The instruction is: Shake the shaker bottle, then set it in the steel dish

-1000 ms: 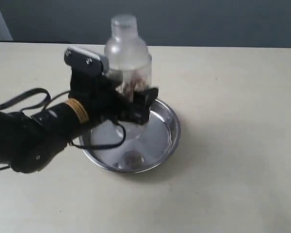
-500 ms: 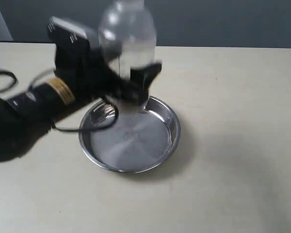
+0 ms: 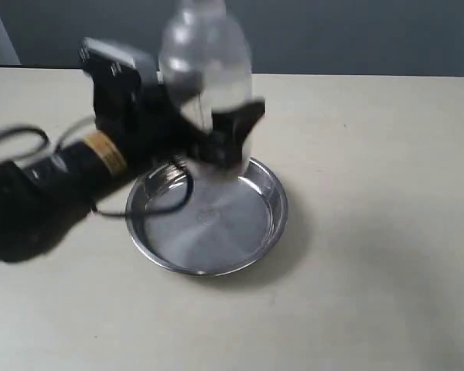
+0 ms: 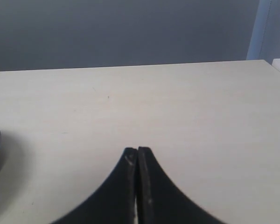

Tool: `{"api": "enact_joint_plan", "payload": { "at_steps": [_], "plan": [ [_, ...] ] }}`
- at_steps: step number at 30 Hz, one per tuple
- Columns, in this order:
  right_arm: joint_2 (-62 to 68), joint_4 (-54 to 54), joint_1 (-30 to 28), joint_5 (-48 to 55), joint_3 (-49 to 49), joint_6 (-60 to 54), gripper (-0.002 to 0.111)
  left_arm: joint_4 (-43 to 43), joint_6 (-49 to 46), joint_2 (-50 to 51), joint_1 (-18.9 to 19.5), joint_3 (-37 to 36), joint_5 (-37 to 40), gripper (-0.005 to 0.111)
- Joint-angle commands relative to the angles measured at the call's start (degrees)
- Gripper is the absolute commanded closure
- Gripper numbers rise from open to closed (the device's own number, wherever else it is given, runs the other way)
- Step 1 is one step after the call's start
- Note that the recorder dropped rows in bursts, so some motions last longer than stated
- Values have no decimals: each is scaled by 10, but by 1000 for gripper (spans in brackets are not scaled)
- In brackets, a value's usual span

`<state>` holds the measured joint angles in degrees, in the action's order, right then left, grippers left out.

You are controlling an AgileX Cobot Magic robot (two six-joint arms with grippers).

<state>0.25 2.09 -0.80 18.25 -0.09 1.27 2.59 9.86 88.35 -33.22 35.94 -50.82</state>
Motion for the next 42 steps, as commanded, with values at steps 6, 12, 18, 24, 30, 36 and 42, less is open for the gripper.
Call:
{"api": "enact_joint_plan", "payload": {
  "at_steps": [6,12,18,24,30,36,42],
  "plan": [
    [-2,-1,2,-8,1,-1,109,-12,1,123,1,-23,32,106],
    [-2,-1,2,-8,1,-1,109,16,-63,3,1,25,36,106],
    [-2,-1,2,-8,1,-1,109,-45,-69,0,7,43,132,106],
    [-2,-1,2,-8,1,-1,109,8,-20,69,7,15,84,106],
    [-2,-1,2,-8,1,-1,109,23,-30,-52,7,38,112,106],
    [-2,-1,2,-8,1,-1,109,-21,-43,85,11,3,75,106],
    [-2,-1,2,-8,1,-1,109,2,-52,-51,11,48,78,106]
  ]
}}
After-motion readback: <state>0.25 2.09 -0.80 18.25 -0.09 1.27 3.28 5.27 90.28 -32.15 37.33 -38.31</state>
